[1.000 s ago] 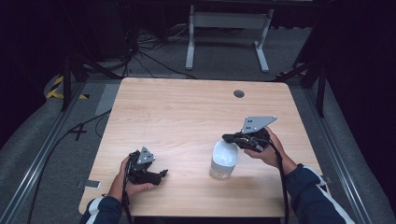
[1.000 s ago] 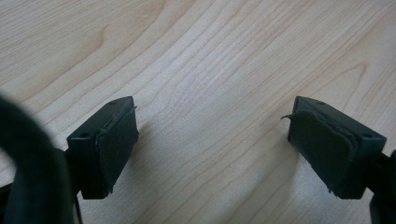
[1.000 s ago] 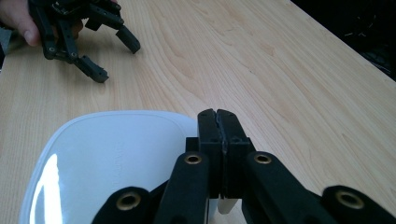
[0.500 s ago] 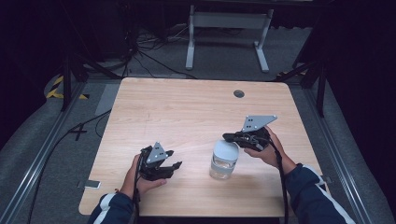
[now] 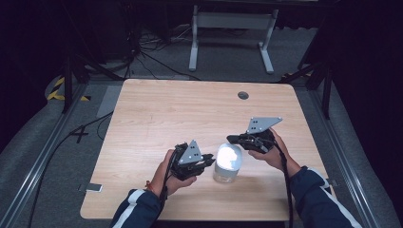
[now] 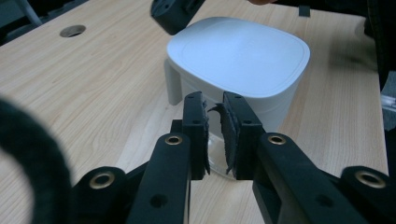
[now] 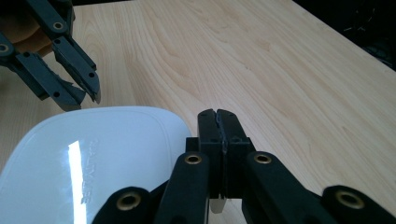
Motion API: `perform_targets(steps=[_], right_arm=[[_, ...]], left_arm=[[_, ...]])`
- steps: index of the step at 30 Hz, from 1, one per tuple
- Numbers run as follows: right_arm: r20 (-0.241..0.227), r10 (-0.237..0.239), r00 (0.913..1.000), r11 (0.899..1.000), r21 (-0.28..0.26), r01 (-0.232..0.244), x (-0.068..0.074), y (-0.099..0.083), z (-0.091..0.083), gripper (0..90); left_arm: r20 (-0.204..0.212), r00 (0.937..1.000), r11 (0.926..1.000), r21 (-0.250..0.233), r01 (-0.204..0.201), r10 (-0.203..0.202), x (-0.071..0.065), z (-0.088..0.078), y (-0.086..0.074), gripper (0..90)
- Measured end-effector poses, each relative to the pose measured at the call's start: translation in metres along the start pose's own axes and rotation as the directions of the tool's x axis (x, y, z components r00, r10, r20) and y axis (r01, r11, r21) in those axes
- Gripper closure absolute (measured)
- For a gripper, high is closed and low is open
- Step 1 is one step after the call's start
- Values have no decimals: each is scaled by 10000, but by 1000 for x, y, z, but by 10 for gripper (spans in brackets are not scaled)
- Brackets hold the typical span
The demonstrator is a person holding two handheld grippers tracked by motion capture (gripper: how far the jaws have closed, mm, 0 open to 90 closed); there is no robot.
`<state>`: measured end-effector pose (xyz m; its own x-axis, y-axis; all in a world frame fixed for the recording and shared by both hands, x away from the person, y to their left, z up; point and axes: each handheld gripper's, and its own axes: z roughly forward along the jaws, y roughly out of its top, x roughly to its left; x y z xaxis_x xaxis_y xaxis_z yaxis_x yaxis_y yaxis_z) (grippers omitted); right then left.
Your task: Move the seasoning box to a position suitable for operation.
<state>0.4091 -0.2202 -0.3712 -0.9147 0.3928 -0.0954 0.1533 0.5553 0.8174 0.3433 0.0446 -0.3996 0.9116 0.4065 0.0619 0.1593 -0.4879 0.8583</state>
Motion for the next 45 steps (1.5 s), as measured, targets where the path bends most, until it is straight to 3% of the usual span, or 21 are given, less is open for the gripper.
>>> perform_targets(steps=[1, 4, 8, 11, 16, 24, 35, 45], right_arm=[[15, 4, 10000, 10000, 81, -5, 1, -1, 1, 900], [-22, -97, 10000, 10000, 9, 97, 2, 0, 2, 899], [65, -96, 9999, 9996, -270, 98, 2, 3, -5, 899], [-145, -205, 9997, 9994, -298, 201, 5, 4, -9, 899], [-357, -300, 9989, 9995, -116, 296, 7, 3, -6, 900], [-279, -204, 9994, 9998, -70, 202, 6, 2, -9, 900], [-179, -29, 9998, 10000, -17, 29, 3, -1, -5, 900], [-116, -180, 9998, 9998, -49, 179, 5, 0, -5, 899]], left_arm=[[-82, 10000, 10000, 23, -56, 56, 1, -2, 0, 793], [-143, 9992, 9988, -313, 374, -379, 7, -9, -3, 773], [-88, 9986, 9982, -308, 524, -527, 9, -10, -6, 768], [-18, 9994, 9994, -14, 334, -334, 7, -6, -7, 768], [12, 9995, 9995, 75, 308, -308, 6, -3, -7, 772], [68, 9997, 9997, 81, 223, -223, 4, -2, -7, 786], [248, 9994, 9997, -10, 250, -249, 2, 0, -3, 777], [169, 9996, 9991, -357, 236, -231, 1, 3, 8, 777]])
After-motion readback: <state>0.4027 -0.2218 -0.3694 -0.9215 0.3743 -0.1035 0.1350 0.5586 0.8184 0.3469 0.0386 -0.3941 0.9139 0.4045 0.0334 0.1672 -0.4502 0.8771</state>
